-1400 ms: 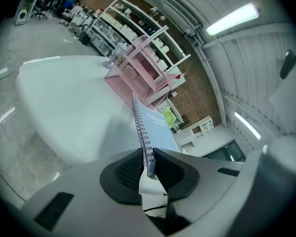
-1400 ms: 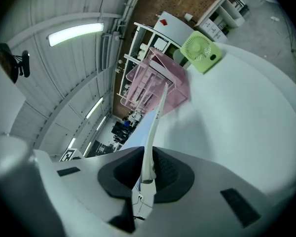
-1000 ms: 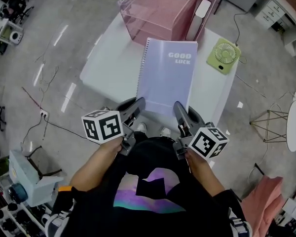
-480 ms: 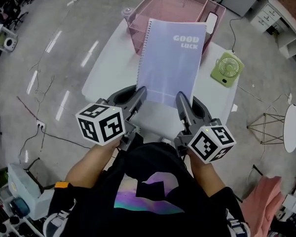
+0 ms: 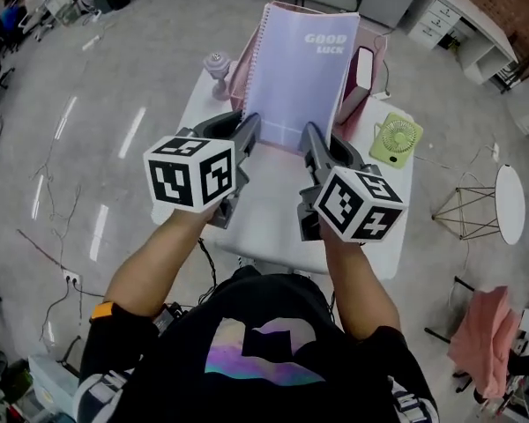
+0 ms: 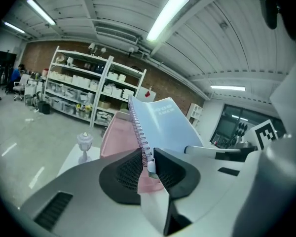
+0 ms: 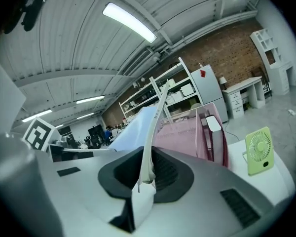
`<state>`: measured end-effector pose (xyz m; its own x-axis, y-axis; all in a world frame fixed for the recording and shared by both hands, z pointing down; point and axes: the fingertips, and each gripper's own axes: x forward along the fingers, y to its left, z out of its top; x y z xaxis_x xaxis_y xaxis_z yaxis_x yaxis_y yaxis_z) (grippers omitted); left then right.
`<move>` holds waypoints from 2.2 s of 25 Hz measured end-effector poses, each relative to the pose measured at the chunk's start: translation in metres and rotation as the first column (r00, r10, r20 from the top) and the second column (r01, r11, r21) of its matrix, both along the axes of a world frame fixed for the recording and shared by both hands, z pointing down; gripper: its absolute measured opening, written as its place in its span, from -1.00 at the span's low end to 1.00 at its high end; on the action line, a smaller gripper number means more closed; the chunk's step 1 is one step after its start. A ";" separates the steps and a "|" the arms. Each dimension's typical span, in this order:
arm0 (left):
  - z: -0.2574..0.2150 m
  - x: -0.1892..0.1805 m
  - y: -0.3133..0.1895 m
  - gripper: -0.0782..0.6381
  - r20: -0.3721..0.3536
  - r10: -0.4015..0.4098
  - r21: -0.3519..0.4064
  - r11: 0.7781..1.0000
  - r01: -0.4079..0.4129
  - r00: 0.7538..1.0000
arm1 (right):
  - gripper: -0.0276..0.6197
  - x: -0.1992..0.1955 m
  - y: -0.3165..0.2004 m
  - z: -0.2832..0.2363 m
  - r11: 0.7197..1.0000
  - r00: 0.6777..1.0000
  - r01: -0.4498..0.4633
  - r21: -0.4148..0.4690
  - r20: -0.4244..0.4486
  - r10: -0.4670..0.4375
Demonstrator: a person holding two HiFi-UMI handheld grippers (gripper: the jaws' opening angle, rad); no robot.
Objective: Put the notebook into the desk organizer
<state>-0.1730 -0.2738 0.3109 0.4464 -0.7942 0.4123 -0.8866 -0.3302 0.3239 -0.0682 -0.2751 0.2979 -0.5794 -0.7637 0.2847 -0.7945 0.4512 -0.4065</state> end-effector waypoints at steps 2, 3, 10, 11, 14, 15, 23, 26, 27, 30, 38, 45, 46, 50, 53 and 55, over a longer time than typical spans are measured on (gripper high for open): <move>-0.004 -0.004 -0.022 -0.57 0.036 0.022 0.010 1.000 -0.022 0.999 | -0.76 -0.006 -0.019 0.000 0.999 0.999 -0.045 0.001 -0.022 0.045; -0.005 -0.006 -0.031 -0.57 0.049 0.030 0.011 0.999 -0.030 0.998 | -0.76 -0.010 -0.028 0.002 0.998 0.997 -0.064 -0.003 -0.033 0.064; 0.003 0.003 -0.089 -0.59 0.091 0.065 -0.032 0.998 -0.063 0.994 | -0.76 -0.015 -0.083 0.031 0.979 0.981 -0.172 -0.107 -0.112 0.160; 0.003 0.005 -0.095 -0.59 0.104 0.074 -0.032 0.997 -0.071 0.992 | -0.76 -0.015 -0.089 0.034 0.975 0.978 -0.185 -0.119 -0.122 0.171; 0.004 0.007 -0.110 -0.59 0.131 0.088 -0.028 0.996 -0.085 0.987 | -0.76 -0.016 -0.105 0.037 0.967 0.970 -0.215 -0.135 -0.148 0.195; 0.005 0.006 -0.115 -0.59 0.135 0.089 -0.030 0.996 -0.085 0.987 | -0.76 -0.017 -0.110 0.038 0.965 0.967 -0.222 -0.138 -0.158 0.199; 0.031 0.012 -0.125 -0.55 0.169 0.089 -0.085 0.994 -0.076 0.982 | -0.73 -0.014 -0.123 0.061 0.951 0.953 -0.252 -0.181 -0.215 0.212; 0.037 0.008 -0.130 -0.51 0.194 0.072 -0.087 0.995 -0.056 0.978 | -0.71 -0.017 -0.129 0.062 0.946 0.946 -0.270 -0.178 -0.235 0.226; 0.037 0.007 -0.132 -0.48 0.209 0.064 -0.077 0.996 -0.048 0.976 | -0.68 -0.017 -0.131 0.063 0.944 0.942 -0.278 -0.175 -0.243 0.233; 0.031 0.004 -0.136 -0.42 0.281 0.034 -0.030 0.999 -0.027 0.959 | -0.63 -0.011 -0.136 0.064 0.937 0.929 -0.311 -0.161 -0.259 0.264; 0.047 -0.012 -0.127 -0.26 0.416 -0.055 0.009 0.998 0.057 0.908 | -0.48 -0.006 -0.129 0.058 0.935 0.905 -0.343 -0.097 -0.302 0.300; 0.033 -0.020 -0.126 -0.23 0.436 -0.098 0.106 0.993 0.058 0.895 | -0.17 -0.022 -0.123 0.037 0.946 0.889 -0.323 -0.017 -0.350 0.297; 0.033 -0.021 -0.125 -0.23 0.424 -0.096 0.103 0.993 0.058 0.901 | -0.17 -0.021 -0.121 0.035 0.944 0.886 -0.329 -0.005 -0.348 0.306; 0.034 -0.024 -0.118 -0.23 0.371 -0.092 0.102 0.993 0.058 0.924 | -0.16 -0.012 -0.112 0.024 0.934 0.871 -0.355 0.048 -0.346 0.349; 0.036 -0.026 -0.113 -0.23 0.344 -0.090 0.100 0.993 0.058 0.935 | -0.15 -0.007 -0.109 0.023 0.934 0.859 -0.349 0.069 -0.375 0.349; 0.037 -0.027 -0.110 -0.23 0.330 -0.088 0.100 0.993 0.058 0.940 | -0.14 -0.012 -0.107 0.028 0.947 0.854 -0.317 0.061 -0.416 0.313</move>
